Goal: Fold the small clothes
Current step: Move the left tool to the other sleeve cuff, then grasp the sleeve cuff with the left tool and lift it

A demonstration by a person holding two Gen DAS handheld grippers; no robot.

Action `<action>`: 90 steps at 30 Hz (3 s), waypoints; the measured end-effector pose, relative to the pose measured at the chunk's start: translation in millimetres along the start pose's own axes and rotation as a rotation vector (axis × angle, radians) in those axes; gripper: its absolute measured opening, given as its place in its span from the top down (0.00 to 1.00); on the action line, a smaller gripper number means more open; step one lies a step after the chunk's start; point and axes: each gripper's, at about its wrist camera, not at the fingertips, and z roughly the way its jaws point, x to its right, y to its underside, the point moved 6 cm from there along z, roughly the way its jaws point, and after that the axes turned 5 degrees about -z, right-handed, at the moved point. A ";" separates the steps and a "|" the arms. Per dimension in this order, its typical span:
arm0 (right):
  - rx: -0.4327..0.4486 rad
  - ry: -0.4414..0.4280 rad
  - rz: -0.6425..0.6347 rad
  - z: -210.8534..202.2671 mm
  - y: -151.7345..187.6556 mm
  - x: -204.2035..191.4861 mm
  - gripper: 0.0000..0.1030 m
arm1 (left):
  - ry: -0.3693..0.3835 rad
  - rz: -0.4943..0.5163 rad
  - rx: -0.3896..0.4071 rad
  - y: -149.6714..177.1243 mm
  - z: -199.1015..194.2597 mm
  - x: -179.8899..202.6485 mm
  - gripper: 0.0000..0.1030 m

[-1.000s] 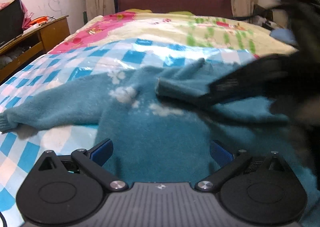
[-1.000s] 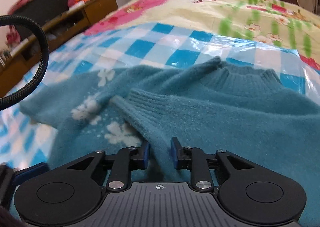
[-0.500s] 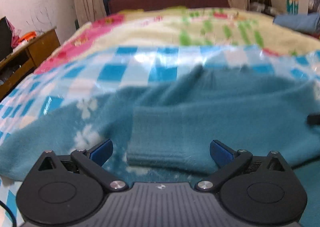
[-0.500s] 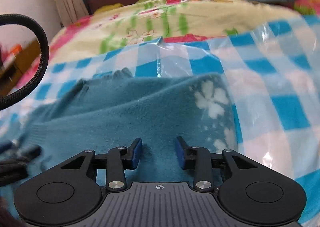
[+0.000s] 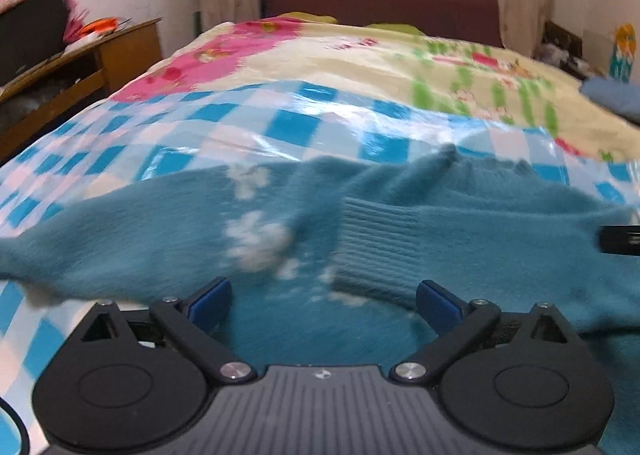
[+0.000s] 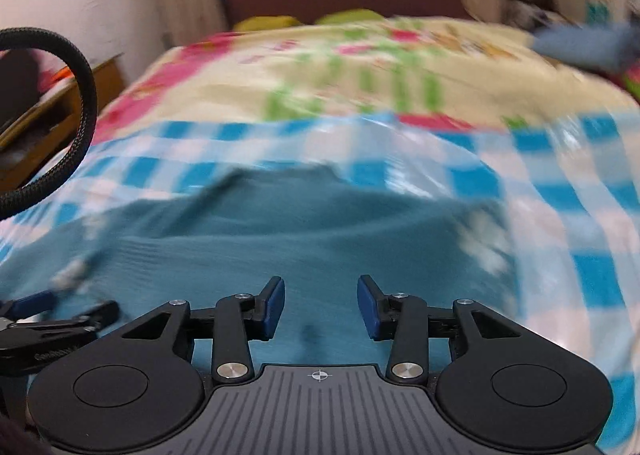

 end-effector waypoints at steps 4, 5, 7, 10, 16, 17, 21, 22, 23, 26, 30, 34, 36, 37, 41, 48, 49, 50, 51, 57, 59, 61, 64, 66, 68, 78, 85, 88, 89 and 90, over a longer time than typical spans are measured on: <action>-0.005 -0.149 -0.120 9.1 -11.3 -78.4 0.61 | -0.049 -0.083 0.048 -5.1 -29.2 -60.6 0.00; -0.008 -0.185 -0.158 13.0 -12.2 -100.9 0.62 | -0.071 -0.105 0.052 -5.5 -32.1 -77.9 0.00; -0.022 -0.254 -0.229 22.4 -13.5 -146.5 0.62 | -0.119 -0.165 0.062 -5.3 -32.6 -117.1 0.00; -0.039 -0.324 -0.308 35.5 -14.6 -205.9 0.62 | -0.162 -0.247 0.042 -3.5 -26.8 -166.6 0.01; -0.041 -0.430 -0.422 48.2 -43.4 -296.2 0.62 | -0.144 -0.388 0.033 13.3 -21.5 -218.4 0.01; -0.044 -0.447 -0.453 50.5 -49.2 -313.6 0.62 | -0.131 -0.398 0.028 16.8 -19.0 -219.5 0.01; -0.091 -0.536 -0.625 57.5 -59.8 -388.9 0.62 | -0.070 -0.431 0.011 23.6 -8.4 -215.2 0.02; -0.120 -0.560 -0.675 60.6 -58.1 -410.0 0.62 | -0.057 -0.432 0.011 24.4 -7.9 -214.0 0.02; -0.136 -0.572 -0.717 63.0 -54.5 -429.4 0.62 | -0.049 -0.431 0.011 25.0 -6.9 -212.7 0.02; -0.171 -0.588 -0.835 70.8 -39.7 -478.2 0.62 | -0.043 -0.442 0.016 27.0 -6.9 -217.0 0.02; -0.182 -0.566 -0.969 81.4 -19.4 -522.4 0.62 | -0.056 -0.485 0.024 29.3 -8.2 -235.5 0.02; -0.206 -0.488 -0.980 99.7 -12.6 -532.9 0.62 | -0.039 -0.500 0.027 31.5 -11.5 -241.0 0.02; -0.218 -0.540 -0.932 93.3 -17.8 -526.2 0.62 | -0.036 -0.513 0.042 30.8 -16.5 -248.9 0.02; -0.215 -0.551 -0.914 88.8 -21.9 -520.0 0.62 | -0.038 -0.530 0.052 29.5 -19.6 -256.4 0.02; -0.135 -0.519 -0.852 73.8 -43.2 -487.7 0.62 | -0.067 -0.615 0.081 19.3 -27.5 -288.4 0.02; -0.081 -0.420 -0.651 63.2 -57.0 -390.7 0.62 | -0.053 -0.774 0.035 -7.9 -1.8 -336.6 0.02; -0.087 -0.407 -0.639 63.8 -52.7 -379.6 0.62 | -0.068 -0.786 0.024 -10.2 3.7 -340.0 0.04; -0.095 -0.395 -0.630 65.1 -47.8 -368.9 0.62 | -0.078 -0.798 0.015 -13.3 8.8 -343.2 0.08; -0.101 -0.387 -0.627 66.4 -42.6 -359.9 0.62 | -0.082 -0.813 0.012 -14.2 9.8 -342.6 0.11; -0.108 -0.400 -0.579 69.1 -25.5 -331.1 0.62 | -0.120 -0.832 -0.057 -13.6 24.3 -341.5 0.35; -0.108 -0.415 -0.552 67.2 -22.9 -323.2 0.62 | -0.134 -0.843 -0.056 -8.0 21.1 -341.9 0.35; -0.111 -0.425 -0.535 67.2 -20.1 -316.4 0.62 | -0.141 -0.865 -0.065 -4.1 19.9 -342.5 0.37; -0.121 -0.432 -0.506 66.1 -15.3 -305.7 0.62 | -0.158 -0.920 -0.037 -4.8 14.3 -348.5 0.38; -0.125 -0.432 -0.495 66.2 -13.3 -300.2 0.62 | -0.177 -0.932 -0.046 -5.8 15.4 -352.0 0.38; -0.110 -0.420 -0.488 64.6 -14.0 -294.0 0.62 | -0.175 -0.944 -0.063 -6.6 20.8 -353.3 0.37; -0.068 -0.254 -0.546 62.8 -0.7 -233.6 0.62 | -0.014 -0.984 0.004 -4.2 26.3 -347.1 0.82; -0.049 -0.295 -0.518 66.5 0.5 -241.7 0.62 | 0.113 -0.902 0.103 -49.3 5.8 -329.8 0.84; -0.041 -0.324 -0.516 63.1 0.0 -247.6 0.62 | 0.205 -0.868 0.129 -71.3 -2.2 -309.6 0.84; -0.040 -0.336 -0.519 63.0 0.3 -250.2 0.62 | 0.236 -0.855 0.129 -77.4 -3.6 -300.3 0.84; -0.042 -0.341 -0.523 64.2 0.9 -253.0 0.61 | 0.260 -0.842 0.128 -82.2 -4.8 -292.3 0.84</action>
